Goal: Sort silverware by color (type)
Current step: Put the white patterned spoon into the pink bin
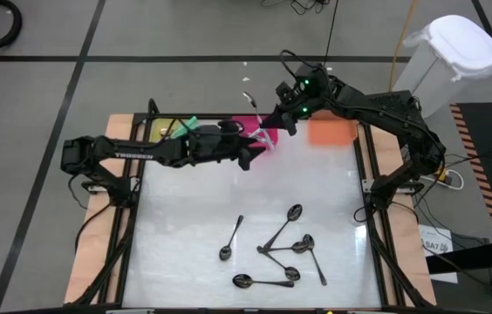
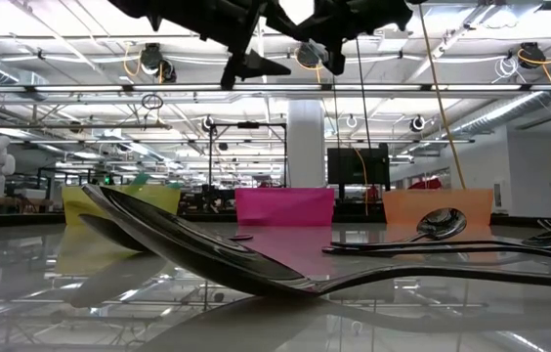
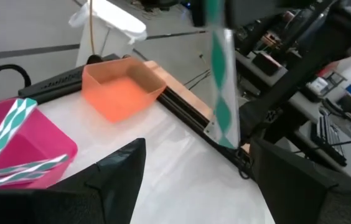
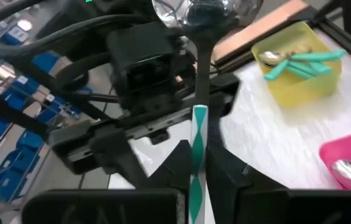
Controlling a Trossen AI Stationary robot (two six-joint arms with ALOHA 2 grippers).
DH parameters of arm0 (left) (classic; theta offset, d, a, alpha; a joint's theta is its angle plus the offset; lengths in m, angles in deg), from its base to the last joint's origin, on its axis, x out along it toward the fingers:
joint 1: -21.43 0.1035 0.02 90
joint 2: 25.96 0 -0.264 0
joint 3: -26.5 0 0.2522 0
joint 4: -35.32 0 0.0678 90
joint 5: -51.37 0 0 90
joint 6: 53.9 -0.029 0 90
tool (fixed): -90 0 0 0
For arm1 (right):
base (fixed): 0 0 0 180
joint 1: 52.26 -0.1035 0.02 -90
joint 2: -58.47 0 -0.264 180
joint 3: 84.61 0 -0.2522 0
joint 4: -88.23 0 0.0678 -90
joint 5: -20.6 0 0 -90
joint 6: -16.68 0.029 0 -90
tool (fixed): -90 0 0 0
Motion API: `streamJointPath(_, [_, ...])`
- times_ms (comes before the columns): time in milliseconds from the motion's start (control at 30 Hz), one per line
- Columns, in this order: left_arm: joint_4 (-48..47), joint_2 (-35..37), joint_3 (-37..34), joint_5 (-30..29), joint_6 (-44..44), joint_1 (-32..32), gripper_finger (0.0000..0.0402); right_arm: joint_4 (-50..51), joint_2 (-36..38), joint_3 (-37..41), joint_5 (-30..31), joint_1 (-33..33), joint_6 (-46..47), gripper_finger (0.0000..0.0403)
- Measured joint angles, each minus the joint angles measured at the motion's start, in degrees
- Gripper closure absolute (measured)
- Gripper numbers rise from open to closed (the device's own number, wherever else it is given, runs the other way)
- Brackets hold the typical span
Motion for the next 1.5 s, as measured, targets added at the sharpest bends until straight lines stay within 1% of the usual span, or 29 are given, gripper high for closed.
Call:
streamJointPath(133, [1.62, 0.00, 0.00, 2.50, -0.02, 1.33, 0.0120, -2.35, 0.00, 0.00, -0.55, 0.02, -0.10, 0.0381])
streamJointPath(267, [6.59, 0.00, 0.00, 6.90, -1.33, 2.21, 0.0131, -5.27, 0.00, 0.00, -0.46, 0.02, -1.19, 0.0381])
streamJointPath(433, [10.63, 0.00, 0.00, 7.61, -2.15, 2.37, 0.0154, -7.68, 0.00, 0.00, -0.16, 0.07, -1.69, 0.0381])
streamJointPath(600, [12.53, 0.00, 0.00, 7.77, -2.07, 2.54, 0.0172, -9.23, 0.00, 0.00, -0.55, 0.09, -2.49, 0.0381])
streamJointPath(800, [13.57, 0.00, -0.02, 10.65, -1.50, 2.52, 0.0190, -9.47, 0.02, 0.00, -2.00, 0.04, -2.73, 0.0375])
streamJointPath(933, [13.79, 0.00, -0.02, 11.44, -1.51, 2.31, 0.0198, -9.51, 0.04, 0.00, -3.42, -0.02, -2.90, 0.0379])
streamJointPath(1033, [13.63, 0.00, -0.02, 11.74, -1.83, 2.25, 0.0199, -9.57, 0.04, 0.00, -3.20, 0.00, -2.90, 0.0381])
streamJointPath(1233, [6.98, 0.00, -0.02, 10.39, -0.66, 3.05, 0.0199, -9.71, 0.00, 0.00, -3.43, -0.02, -1.50, 0.0381])
streamJointPath(1367, [7.84, 0.00, -0.02, 9.95, -1.33, 3.43, 0.0199, -9.71, 0.00, 0.00, -3.48, -0.02, -0.84, 0.0381])
streamJointPath(1500, [11.17, 0.00, -0.02, 9.94, -3.00, 3.65, 0.0199, -10.65, 0.00, 0.00, -3.56, -0.02, -0.75, 0.0381])
